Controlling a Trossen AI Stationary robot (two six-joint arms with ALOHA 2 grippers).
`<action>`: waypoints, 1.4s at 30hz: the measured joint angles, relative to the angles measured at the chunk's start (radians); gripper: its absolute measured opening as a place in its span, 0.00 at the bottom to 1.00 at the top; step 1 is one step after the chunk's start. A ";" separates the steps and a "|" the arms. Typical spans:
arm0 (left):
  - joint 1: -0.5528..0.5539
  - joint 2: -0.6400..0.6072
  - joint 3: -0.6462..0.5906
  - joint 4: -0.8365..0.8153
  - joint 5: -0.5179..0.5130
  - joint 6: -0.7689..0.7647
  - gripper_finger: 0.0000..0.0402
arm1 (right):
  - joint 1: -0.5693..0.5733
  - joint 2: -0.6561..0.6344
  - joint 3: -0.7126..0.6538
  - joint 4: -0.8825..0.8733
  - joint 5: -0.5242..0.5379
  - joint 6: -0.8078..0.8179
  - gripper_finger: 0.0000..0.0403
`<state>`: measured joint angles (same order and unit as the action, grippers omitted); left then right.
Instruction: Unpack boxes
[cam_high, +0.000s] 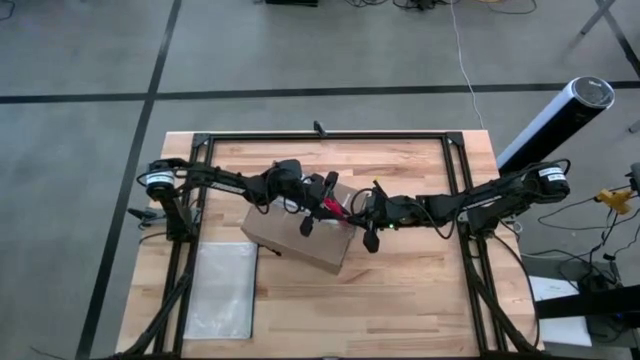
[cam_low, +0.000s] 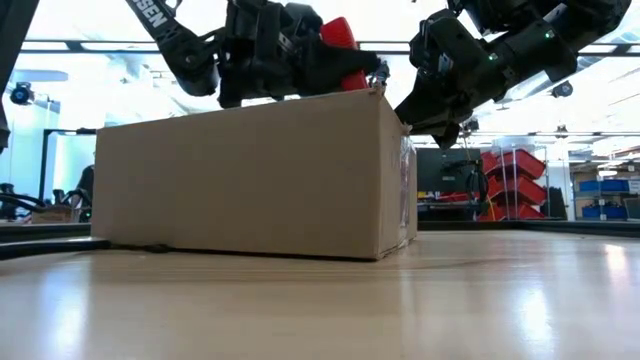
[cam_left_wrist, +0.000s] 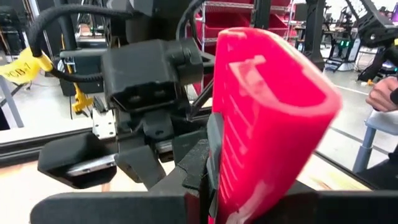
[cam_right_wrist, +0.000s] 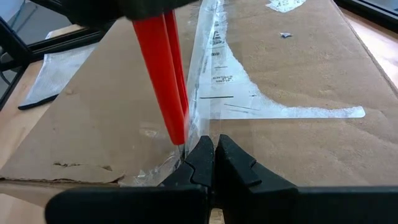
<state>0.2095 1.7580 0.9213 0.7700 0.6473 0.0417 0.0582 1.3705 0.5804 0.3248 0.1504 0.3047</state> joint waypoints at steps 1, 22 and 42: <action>0.002 -0.004 0.000 -0.014 0.000 0.005 0.08 | 0.000 0.000 0.000 -0.001 0.000 0.000 0.00; 0.028 -0.153 0.002 -0.391 -0.064 0.132 0.08 | 0.000 0.000 0.000 -0.008 -0.001 0.000 0.00; 0.029 -0.158 -0.001 -0.408 -0.063 0.129 0.08 | 0.003 -0.005 -0.005 0.168 -0.060 -0.017 0.00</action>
<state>0.2386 1.6005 0.9206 0.3622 0.5846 0.1703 0.0608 1.3652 0.5758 0.4928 0.0902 0.2878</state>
